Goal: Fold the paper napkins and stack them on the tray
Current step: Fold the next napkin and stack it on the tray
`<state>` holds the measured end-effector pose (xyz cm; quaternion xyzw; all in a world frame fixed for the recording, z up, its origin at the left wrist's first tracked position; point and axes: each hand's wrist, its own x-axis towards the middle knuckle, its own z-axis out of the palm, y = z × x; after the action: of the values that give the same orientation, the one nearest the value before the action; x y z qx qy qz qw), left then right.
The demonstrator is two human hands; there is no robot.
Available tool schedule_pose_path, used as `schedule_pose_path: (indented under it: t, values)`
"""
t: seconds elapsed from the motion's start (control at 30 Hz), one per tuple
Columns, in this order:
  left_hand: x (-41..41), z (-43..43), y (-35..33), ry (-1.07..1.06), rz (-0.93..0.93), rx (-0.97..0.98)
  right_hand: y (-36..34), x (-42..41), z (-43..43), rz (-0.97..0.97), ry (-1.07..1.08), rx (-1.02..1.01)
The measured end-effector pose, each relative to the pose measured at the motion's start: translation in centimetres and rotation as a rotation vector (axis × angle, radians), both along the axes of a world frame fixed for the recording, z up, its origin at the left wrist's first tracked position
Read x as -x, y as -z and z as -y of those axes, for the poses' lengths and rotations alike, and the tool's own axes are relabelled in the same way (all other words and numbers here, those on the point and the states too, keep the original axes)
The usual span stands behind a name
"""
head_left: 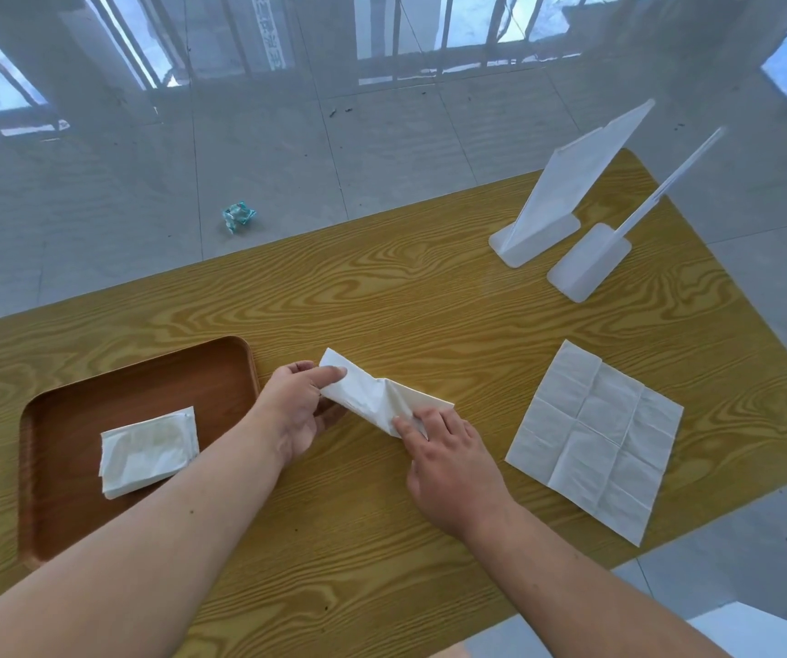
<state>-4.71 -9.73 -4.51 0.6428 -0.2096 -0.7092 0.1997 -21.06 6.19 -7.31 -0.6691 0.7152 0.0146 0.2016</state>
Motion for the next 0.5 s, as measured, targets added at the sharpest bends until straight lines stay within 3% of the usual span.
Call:
schedule_pose_path:
  t: [0.23,0.5]
  values:
    - [-1.6,0.7,0.6,0.316,0.07,0.083,-0.1,0.3,0.1,0.016,0.004,-0.008]
    - [-1.8,0.5,1.0,0.416,0.459,0.372,-0.2,0.1,0.5,0.03,0.018,-0.02]
